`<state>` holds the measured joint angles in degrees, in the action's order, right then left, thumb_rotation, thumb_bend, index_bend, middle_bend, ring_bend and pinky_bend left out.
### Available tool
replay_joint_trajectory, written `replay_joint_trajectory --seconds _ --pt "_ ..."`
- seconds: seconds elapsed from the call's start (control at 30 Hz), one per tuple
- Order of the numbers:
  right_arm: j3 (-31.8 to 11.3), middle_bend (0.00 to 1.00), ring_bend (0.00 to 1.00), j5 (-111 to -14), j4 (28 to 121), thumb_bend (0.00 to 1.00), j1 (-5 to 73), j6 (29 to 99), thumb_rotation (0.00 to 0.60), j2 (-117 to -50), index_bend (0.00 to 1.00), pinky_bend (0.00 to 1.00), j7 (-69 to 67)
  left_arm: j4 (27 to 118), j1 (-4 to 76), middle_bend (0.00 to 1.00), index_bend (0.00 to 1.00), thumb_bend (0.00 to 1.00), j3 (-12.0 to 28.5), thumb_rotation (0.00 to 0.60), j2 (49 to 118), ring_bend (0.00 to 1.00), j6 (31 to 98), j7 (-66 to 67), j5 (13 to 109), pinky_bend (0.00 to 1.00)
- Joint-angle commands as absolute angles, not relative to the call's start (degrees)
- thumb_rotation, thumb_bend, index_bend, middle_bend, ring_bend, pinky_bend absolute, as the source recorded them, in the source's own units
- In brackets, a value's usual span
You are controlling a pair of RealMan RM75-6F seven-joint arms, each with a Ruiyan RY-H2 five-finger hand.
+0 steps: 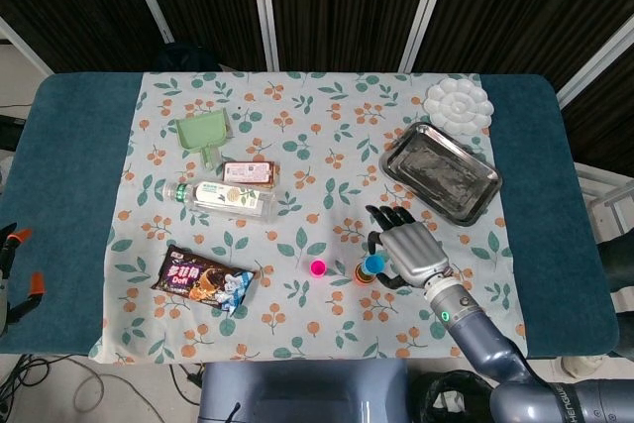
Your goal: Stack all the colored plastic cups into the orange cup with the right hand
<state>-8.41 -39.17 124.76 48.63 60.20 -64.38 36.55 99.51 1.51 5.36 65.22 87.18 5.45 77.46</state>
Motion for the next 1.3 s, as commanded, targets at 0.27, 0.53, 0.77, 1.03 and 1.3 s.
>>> replay_joint_trajectory --seconds 0.27,0.53,0.77,1.03,1.3 --pt "-7.47 0.0 0.02 -37.17 122.45 0.38 50.17 62.76 0.6 -68.04 0.5 0.1 38.25 99.44 1.57 0.07 0.18 0.47 5.5 0.6 65.24 0.0 87.07 5.36 77.24 0.01" --pt "-6.16 0.0 0.02 -37.25 121.72 0.38 49.91 63.22 0.6 -68.85 0.5 0.1 37.78 99.44 1.55 0.07 0.18 0.47 5.45 0.6 65.19 0.0 87.09 5.48 77.26 0.01" --pt "-5.29 0.0 0.02 -37.68 121.08 0.38 49.54 63.06 0.6 -69.22 0.5 0.1 37.06 99.39 1.57 0.07 0.18 0.47 5.35 0.6 65.18 0.0 87.0 5.59 77.35 0.01" --pt "-4.6 0.0 0.02 -37.61 119.43 0.38 49.44 62.46 0.6 -70.18 0.5 0.1 36.26 99.4 1.54 0.07 0.18 0.47 5.32 0.6 65.15 0.0 87.0 5.69 77.31 0.01" --pt "-4.77 0.0 0.02 -37.34 118.4 0.38 49.68 62.38 0.6 -70.8 0.5 0.1 35.75 99.35 1.56 0.07 0.18 0.47 5.33 0.6 65.16 0.0 86.97 5.73 77.26 0.01"
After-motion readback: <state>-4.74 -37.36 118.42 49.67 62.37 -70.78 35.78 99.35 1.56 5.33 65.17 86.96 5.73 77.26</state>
